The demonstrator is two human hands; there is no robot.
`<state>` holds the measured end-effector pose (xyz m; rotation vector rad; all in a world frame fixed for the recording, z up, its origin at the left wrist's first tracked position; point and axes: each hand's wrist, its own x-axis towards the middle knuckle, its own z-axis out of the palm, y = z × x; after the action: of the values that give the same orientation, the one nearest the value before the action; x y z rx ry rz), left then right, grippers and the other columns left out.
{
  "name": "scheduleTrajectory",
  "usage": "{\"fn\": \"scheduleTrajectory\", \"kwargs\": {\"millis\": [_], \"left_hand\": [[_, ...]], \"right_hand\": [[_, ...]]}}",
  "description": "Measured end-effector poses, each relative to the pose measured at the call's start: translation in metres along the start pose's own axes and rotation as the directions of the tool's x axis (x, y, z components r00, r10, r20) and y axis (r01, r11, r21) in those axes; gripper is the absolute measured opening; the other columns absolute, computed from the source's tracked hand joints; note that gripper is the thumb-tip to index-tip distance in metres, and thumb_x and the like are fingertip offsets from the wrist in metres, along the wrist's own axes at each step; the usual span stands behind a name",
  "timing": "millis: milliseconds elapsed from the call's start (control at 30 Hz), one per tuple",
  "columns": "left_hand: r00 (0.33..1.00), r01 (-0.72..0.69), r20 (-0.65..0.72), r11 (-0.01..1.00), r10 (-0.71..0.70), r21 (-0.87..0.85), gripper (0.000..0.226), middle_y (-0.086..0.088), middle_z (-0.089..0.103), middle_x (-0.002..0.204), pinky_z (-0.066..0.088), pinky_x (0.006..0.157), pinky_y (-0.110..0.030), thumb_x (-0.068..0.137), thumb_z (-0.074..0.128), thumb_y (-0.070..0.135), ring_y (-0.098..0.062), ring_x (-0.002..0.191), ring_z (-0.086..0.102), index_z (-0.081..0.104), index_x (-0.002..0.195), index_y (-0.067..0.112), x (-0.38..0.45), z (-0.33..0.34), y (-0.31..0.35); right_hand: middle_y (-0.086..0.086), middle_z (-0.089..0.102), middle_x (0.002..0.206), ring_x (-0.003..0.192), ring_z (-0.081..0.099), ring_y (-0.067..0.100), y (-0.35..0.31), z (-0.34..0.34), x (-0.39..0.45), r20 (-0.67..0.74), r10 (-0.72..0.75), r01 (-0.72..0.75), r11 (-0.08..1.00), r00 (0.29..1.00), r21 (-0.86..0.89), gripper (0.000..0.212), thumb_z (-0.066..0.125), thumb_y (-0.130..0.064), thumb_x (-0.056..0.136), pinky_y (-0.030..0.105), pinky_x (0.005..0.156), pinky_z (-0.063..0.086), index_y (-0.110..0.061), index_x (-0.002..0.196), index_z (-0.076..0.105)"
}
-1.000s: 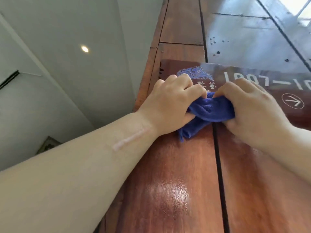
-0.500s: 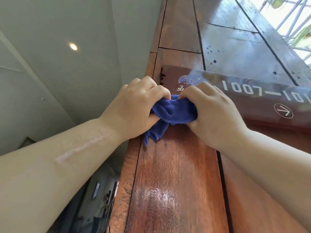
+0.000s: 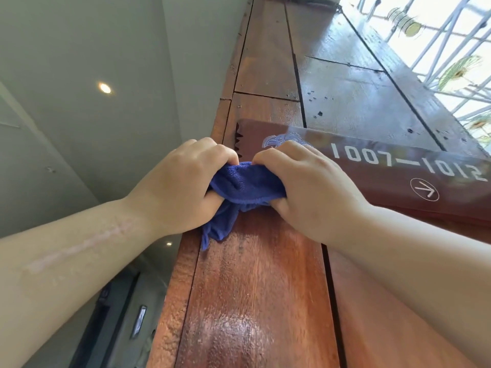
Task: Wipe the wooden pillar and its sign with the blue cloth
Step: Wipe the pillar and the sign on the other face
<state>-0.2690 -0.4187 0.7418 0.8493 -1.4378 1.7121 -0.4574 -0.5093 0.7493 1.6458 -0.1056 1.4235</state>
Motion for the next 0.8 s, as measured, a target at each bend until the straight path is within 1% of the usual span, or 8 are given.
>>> {"fn": "scheduleTrajectory", "kwargs": {"millis": [133,233,300,433,467,533,667,800], "left_hand": [[0.995,0.051,-0.087,0.997,-0.056,-0.056,0.031,0.004,0.054,0.091,0.037,0.071,-0.019,0.072,0.050,0.018,-0.016,0.082,0.048,0.057,0.102,0.021,0.014,-0.004,0.002],[0.981,0.121,-0.139,0.988,-0.134,-0.099,0.027,0.004,0.055,0.089,0.035,0.067,-0.011,0.073,0.051,0.024,-0.014,0.079,0.049,0.058,0.098,0.024,0.033,-0.003,0.002],[0.963,0.178,-0.182,0.976,-0.200,-0.128,0.019,0.004,0.054,0.088,0.035,0.064,-0.011,0.075,0.057,0.025,-0.013,0.077,0.050,0.060,0.094,0.026,0.042,0.000,0.000],[0.925,0.306,-0.197,0.944,-0.325,-0.122,0.006,0.006,0.055,0.080,0.035,0.056,-0.016,0.076,0.065,0.025,-0.013,0.071,0.053,0.060,0.079,0.023,0.053,0.008,-0.006],[0.917,0.338,-0.182,0.934,-0.355,-0.116,0.007,0.007,0.056,0.075,0.035,0.054,-0.019,0.077,0.065,0.027,-0.013,0.069,0.054,0.059,0.074,0.025,0.058,0.008,-0.008],[0.901,0.391,-0.164,0.915,-0.403,-0.100,0.022,0.006,0.055,0.062,0.035,0.050,-0.024,0.080,0.062,0.030,-0.014,0.061,0.053,0.052,0.061,0.026,0.064,0.009,-0.011],[0.895,0.416,-0.148,0.907,-0.421,-0.063,0.034,0.000,0.054,0.054,0.034,0.048,-0.025,0.086,0.059,0.029,-0.017,0.057,0.050,0.048,0.055,0.021,0.074,0.013,-0.015],[0.910,0.391,-0.129,0.919,-0.394,-0.049,0.034,-0.005,0.052,0.056,0.032,0.047,-0.028,0.086,0.055,0.022,-0.029,0.058,0.050,0.046,0.054,0.018,0.086,0.016,-0.024]], "right_hand": [[-0.003,0.056,0.104,0.096,0.052,0.024,0.006,-0.009,0.010,-0.103,0.068,-0.056,0.992,0.992,0.116,0.044,0.058,-0.018,0.071,0.036,0.080,0.045,-0.031,0.112,0.057],[-0.004,0.054,0.106,0.096,0.052,0.023,0.012,-0.010,0.025,-0.166,0.122,-0.099,0.986,0.979,0.137,0.042,0.059,-0.016,0.072,0.037,0.077,0.047,-0.033,0.111,0.058],[-0.006,0.052,0.109,0.098,0.052,0.021,0.015,-0.009,0.037,-0.187,0.122,-0.097,0.985,0.975,0.140,0.041,0.060,-0.017,0.075,0.039,0.075,0.049,-0.034,0.112,0.058],[-0.004,0.050,0.116,0.101,0.051,0.024,0.019,-0.005,0.067,-0.124,0.071,-0.065,0.996,0.990,0.054,0.044,0.064,-0.013,0.074,0.037,0.078,0.049,-0.032,0.114,0.059],[-0.003,0.050,0.117,0.102,0.051,0.025,0.018,-0.004,0.074,-0.111,0.077,-0.074,0.997,0.991,0.031,0.044,0.063,-0.012,0.074,0.034,0.080,0.047,-0.032,0.114,0.059],[-0.002,0.050,0.118,0.105,0.049,0.026,0.016,0.001,0.084,-0.091,0.120,-0.119,0.993,0.989,0.013,0.041,0.058,-0.011,0.077,0.030,0.080,0.040,-0.032,0.113,0.060],[-0.002,0.053,0.114,0.111,0.044,0.028,0.017,0.011,0.093,-0.042,0.240,-0.239,0.971,0.970,0.021,0.042,0.055,-0.013,0.078,0.036,0.086,0.034,-0.037,0.112,0.058],[-0.001,0.053,0.114,0.110,0.041,0.030,0.024,0.014,0.095,-0.037,0.248,-0.250,0.968,0.968,-0.029,0.042,0.055,-0.014,0.079,0.037,0.087,0.033,-0.039,0.113,0.055]]}}
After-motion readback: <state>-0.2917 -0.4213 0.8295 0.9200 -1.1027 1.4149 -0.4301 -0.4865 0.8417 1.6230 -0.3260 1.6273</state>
